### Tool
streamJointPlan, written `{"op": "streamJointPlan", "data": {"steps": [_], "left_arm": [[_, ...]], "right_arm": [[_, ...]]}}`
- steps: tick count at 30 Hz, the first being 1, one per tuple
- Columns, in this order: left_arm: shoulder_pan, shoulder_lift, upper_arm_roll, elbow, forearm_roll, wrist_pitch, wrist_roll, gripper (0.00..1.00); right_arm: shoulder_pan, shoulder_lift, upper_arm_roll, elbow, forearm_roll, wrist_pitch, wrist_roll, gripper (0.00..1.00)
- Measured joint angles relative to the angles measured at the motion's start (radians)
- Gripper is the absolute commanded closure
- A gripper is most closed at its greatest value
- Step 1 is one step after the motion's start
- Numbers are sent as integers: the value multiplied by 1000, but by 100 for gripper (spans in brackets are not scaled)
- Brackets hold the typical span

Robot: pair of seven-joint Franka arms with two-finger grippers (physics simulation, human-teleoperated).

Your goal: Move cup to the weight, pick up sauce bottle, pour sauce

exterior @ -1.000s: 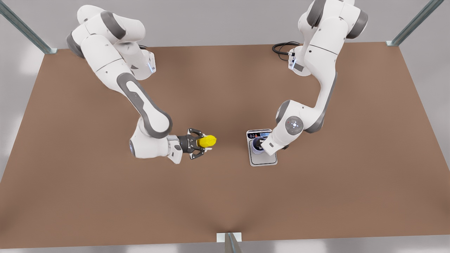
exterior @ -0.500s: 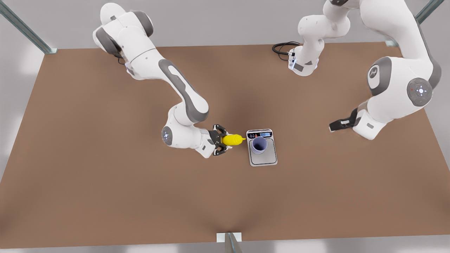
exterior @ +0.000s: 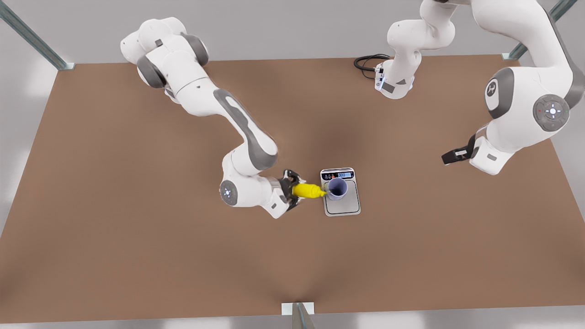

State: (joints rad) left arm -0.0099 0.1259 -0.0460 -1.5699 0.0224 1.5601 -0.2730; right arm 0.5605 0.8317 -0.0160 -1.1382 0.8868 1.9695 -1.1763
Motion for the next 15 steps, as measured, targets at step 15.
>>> {"op": "streamJointPlan", "data": {"steps": [15], "left_arm": [[-1,12,0,1,2,2,-3,0]], "right_arm": [[-710,19,328,-425,224,-284,-1069,56]]}}
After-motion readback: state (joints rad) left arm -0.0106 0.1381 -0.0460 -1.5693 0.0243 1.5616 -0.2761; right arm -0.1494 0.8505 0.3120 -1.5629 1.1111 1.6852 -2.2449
